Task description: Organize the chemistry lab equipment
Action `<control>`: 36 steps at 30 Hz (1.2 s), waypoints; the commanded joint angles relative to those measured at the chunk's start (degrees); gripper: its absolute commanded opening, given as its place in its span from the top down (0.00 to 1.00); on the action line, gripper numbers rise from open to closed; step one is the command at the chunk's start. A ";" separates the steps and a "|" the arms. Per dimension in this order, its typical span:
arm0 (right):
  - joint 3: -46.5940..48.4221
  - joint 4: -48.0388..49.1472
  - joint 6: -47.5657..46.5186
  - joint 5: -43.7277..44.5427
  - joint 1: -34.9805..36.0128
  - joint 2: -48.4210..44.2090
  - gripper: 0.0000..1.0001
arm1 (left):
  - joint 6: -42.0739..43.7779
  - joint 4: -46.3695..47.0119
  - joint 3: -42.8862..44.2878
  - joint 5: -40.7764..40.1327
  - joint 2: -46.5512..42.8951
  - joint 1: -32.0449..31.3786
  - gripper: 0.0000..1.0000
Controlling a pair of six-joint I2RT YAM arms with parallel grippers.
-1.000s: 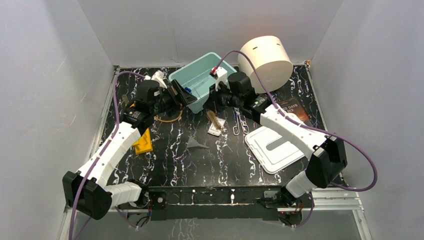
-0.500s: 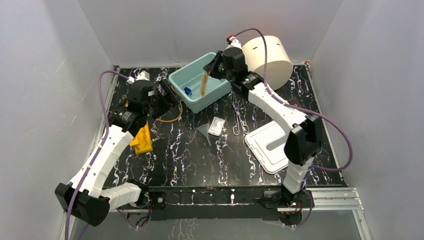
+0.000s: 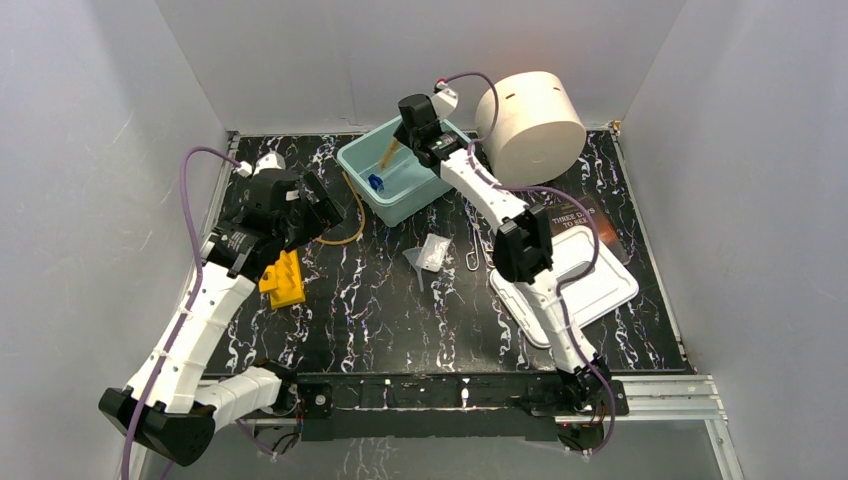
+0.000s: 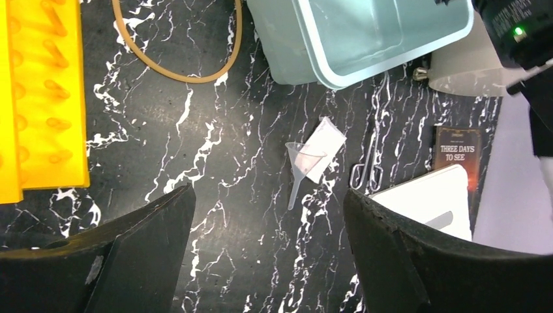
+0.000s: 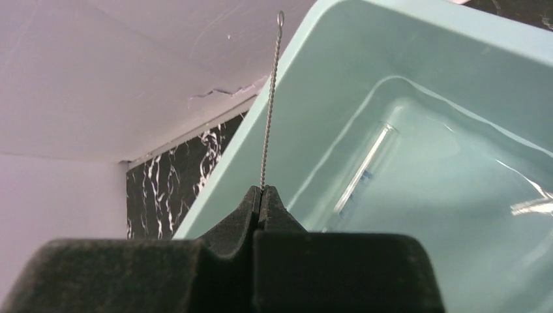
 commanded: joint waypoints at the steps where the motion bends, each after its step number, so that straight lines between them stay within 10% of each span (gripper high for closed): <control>1: 17.05 -6.26 2.09 4.43 0.06 8.85 1.00 | 2.53 -2.58 1.60 -1.47 -0.34 0.31 0.18; 19: 12.40 0.32 7.28 3.06 0.21 15.04 0.82 | 3.50 -3.97 0.82 -1.28 -0.88 0.31 0.16; 36: 10.56 5.59 -11.30 -3.48 0.28 5.09 0.57 | 3.62 -2.98 -0.62 0.93 -2.79 0.31 0.14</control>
